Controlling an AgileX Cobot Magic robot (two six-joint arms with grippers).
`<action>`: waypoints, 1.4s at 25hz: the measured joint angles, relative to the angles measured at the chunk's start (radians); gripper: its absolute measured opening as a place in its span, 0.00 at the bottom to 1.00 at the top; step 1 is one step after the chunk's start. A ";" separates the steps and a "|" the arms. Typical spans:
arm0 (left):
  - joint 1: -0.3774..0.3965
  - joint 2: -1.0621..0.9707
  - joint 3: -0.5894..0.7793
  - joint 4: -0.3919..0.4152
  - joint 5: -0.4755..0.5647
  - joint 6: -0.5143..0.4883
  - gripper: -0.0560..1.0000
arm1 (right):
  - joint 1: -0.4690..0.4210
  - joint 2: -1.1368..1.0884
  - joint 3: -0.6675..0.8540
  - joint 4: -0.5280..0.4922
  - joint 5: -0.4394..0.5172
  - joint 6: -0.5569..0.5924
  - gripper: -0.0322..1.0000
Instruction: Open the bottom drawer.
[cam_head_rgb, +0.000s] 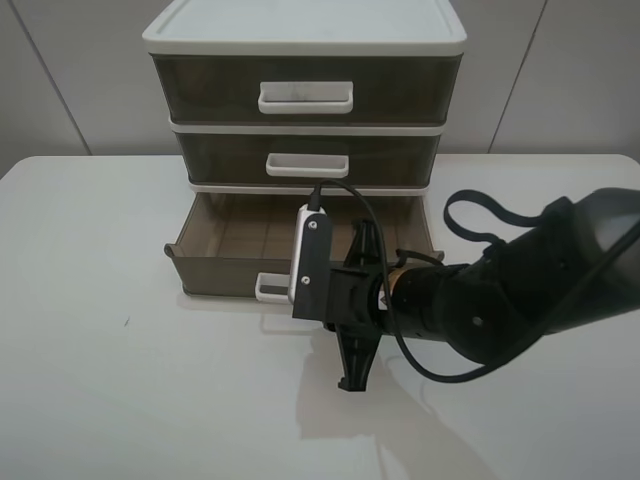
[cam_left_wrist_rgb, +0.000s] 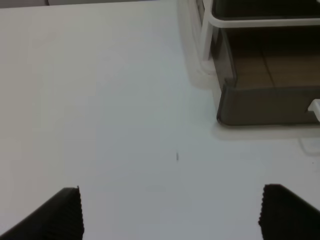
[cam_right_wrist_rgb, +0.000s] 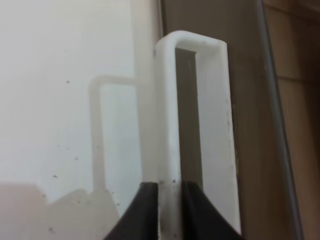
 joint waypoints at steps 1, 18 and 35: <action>0.000 0.000 0.000 0.000 0.000 0.000 0.73 | 0.002 -0.006 0.000 0.001 0.011 0.000 0.05; 0.000 0.000 0.000 0.000 0.000 0.000 0.73 | 0.006 -0.110 0.002 0.011 0.098 0.000 0.63; 0.000 0.000 0.000 0.000 0.000 0.000 0.73 | -0.517 -0.769 0.004 0.157 0.809 0.751 0.65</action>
